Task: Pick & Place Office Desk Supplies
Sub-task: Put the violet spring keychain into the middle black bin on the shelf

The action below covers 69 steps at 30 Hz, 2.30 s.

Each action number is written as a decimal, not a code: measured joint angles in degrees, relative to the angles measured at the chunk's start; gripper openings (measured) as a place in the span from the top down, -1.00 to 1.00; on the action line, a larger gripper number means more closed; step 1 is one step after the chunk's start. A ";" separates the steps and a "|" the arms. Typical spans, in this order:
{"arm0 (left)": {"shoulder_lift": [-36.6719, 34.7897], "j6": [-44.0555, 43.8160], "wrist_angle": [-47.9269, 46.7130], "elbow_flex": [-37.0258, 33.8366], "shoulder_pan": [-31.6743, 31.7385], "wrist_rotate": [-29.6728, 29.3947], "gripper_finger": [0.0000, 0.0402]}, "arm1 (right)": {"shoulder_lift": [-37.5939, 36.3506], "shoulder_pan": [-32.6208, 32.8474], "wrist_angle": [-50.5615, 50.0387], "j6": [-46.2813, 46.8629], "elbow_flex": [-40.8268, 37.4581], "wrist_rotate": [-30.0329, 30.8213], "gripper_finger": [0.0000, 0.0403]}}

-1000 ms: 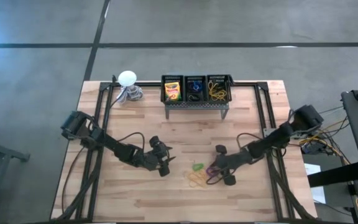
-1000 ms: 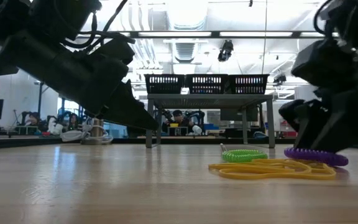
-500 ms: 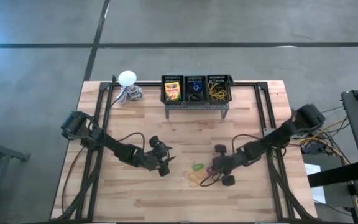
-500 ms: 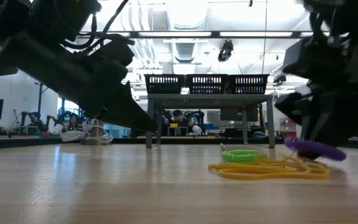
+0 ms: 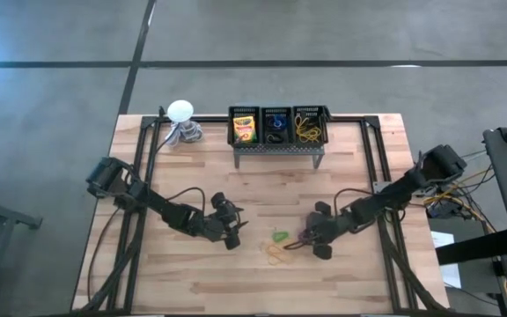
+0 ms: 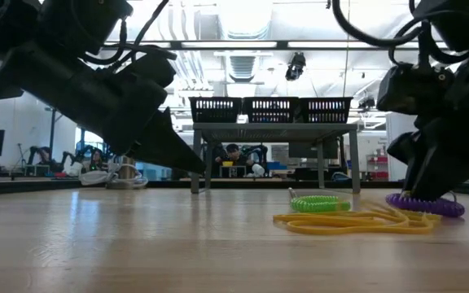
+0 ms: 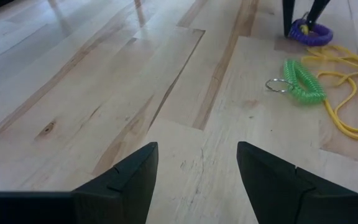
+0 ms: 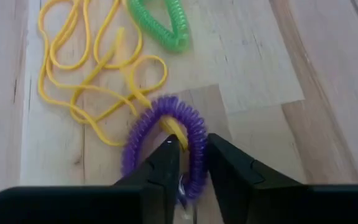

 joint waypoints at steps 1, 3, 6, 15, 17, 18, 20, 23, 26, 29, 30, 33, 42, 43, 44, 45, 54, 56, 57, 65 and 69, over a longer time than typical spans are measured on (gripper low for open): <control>0.00 0.00 0.03 0.00 0.00 0.00 -0.11 | 0.16 -0.24 0.10 0.13 0.00 -0.02 0.53; 0.00 0.00 0.22 0.00 0.00 0.00 -0.11 | 0.47 -0.82 0.24 -0.16 0.00 -0.04 0.43; 0.00 0.00 0.21 0.00 0.00 0.00 -0.11 | 0.47 -1.14 0.16 -3.14 0.00 -0.21 0.28; 0.00 0.00 0.04 0.00 0.00 0.00 -0.11 | -1.75 0.85 -5.79 -4.76 0.68 0.47 0.21; 0.00 0.00 0.03 0.00 0.00 0.00 -0.11 | -1.85 0.87 -6.67 -3.79 0.43 1.84 0.24; 0.00 0.00 0.03 0.00 0.00 0.00 -0.11 | -1.89 0.87 -6.47 -3.60 0.19 1.93 0.26; 0.00 0.00 0.03 0.00 0.00 0.00 -0.11 | -1.52 0.88 -6.27 -3.63 0.07 2.19 0.29; 0.00 -0.02 0.03 0.00 0.00 0.00 -0.11 | -1.17 0.89 -6.25 -4.61 0.07 2.35 0.37; 0.00 -0.02 0.01 0.00 0.00 0.00 -0.11 | -1.21 0.87 -6.50 -5.14 0.05 2.47 0.52; 0.00 -0.02 0.01 0.00 0.00 0.00 -0.11 | -1.75 1.00 -7.62 -5.69 0.08 3.05 0.71; 0.00 -0.02 0.01 0.00 0.00 0.00 -0.11 | -2.07 1.21 -8.83 -5.50 0.34 3.46 0.78; 0.00 -0.02 -0.13 0.00 0.00 0.00 -0.11 | -3.62 2.52 -15.77 -4.29 1.70 7.38 0.90; 0.00 -0.24 0.10 0.00 0.00 0.01 -0.11 | -6.34 8.99 -22.97 -0.36 6.73 47.26 0.86; 0.00 -0.30 0.57 0.00 0.00 0.01 -0.11 | -6.29 9.22 -21.66 -0.32 6.71 50.49 0.86; 0.00 -0.32 1.53 0.00 0.00 0.01 -0.11 | -6.00 9.27 -19.96 -0.32 6.55 53.01 0.86; 0.00 -0.07 3.17 0.00 0.00 0.01 -0.11 | -5.55 9.24 -17.68 -0.46 6.32 54.83 0.86; 0.00 20.78 30.43 1.43 1.99 2.69 -0.11 | -0.14 8.84 6.86 -15.84 5.38 60.23 0.86; 0.00 23.31 32.39 3.44 4.10 6.35 -0.11 | 1.11 8.84 12.26 -20.01 5.38 60.25 0.86; 0.00 23.52 32.15 4.91 5.32 9.68 -0.12 | 1.77 8.82 14.81 -21.94 5.38 60.25 0.86; 0.35 22.06 10.19 18.23 11.84 24.24 -0.23 | 6.24 8.80 25.68 -32.15 5.38 60.25 0.86; 0.52 18.26 -0.02 22.15 12.17 22.59 -0.27 | 6.52 8.80 25.65 -31.93 5.38 60.23 0.86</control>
